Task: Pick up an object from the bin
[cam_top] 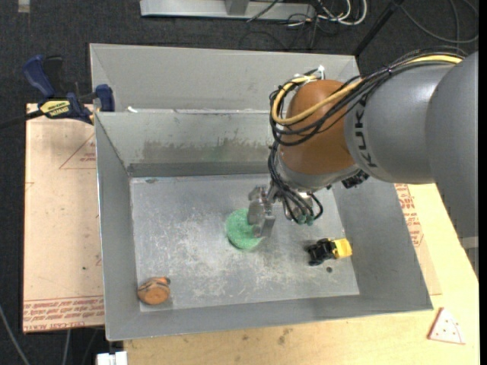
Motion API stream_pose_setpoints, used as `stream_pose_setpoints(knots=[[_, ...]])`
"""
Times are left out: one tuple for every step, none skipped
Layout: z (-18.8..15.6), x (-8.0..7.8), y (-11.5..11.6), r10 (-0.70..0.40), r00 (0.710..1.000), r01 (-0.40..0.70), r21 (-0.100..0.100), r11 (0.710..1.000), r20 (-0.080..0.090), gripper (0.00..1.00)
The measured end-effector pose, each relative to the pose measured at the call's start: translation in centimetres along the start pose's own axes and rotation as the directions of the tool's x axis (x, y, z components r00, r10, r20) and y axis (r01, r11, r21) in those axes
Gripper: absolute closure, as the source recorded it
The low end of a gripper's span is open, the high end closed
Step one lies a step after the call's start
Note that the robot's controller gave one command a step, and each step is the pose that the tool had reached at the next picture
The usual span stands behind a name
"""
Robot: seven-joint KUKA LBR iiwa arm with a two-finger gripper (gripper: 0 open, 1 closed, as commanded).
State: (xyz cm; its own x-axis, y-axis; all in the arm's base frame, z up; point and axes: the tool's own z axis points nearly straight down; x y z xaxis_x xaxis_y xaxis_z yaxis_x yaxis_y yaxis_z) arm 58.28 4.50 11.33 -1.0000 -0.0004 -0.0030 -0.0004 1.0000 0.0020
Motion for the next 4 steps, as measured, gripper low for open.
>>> stream_pose_setpoints(knots=[[0.0,0.0,0.0,0.000,1.000,0.000,0.000,1.000,0.000,0.00],[0.0,0.0,0.0,0.001,1.000,-0.001,0.000,1.000,0.000,1.00],[0.0,0.0,0.0,0.001,1.000,-0.001,0.000,1.000,0.000,1.00],[-1.8,0.9,-0.7,-0.006,1.000,0.006,0.001,1.000,-0.001,1.00]])
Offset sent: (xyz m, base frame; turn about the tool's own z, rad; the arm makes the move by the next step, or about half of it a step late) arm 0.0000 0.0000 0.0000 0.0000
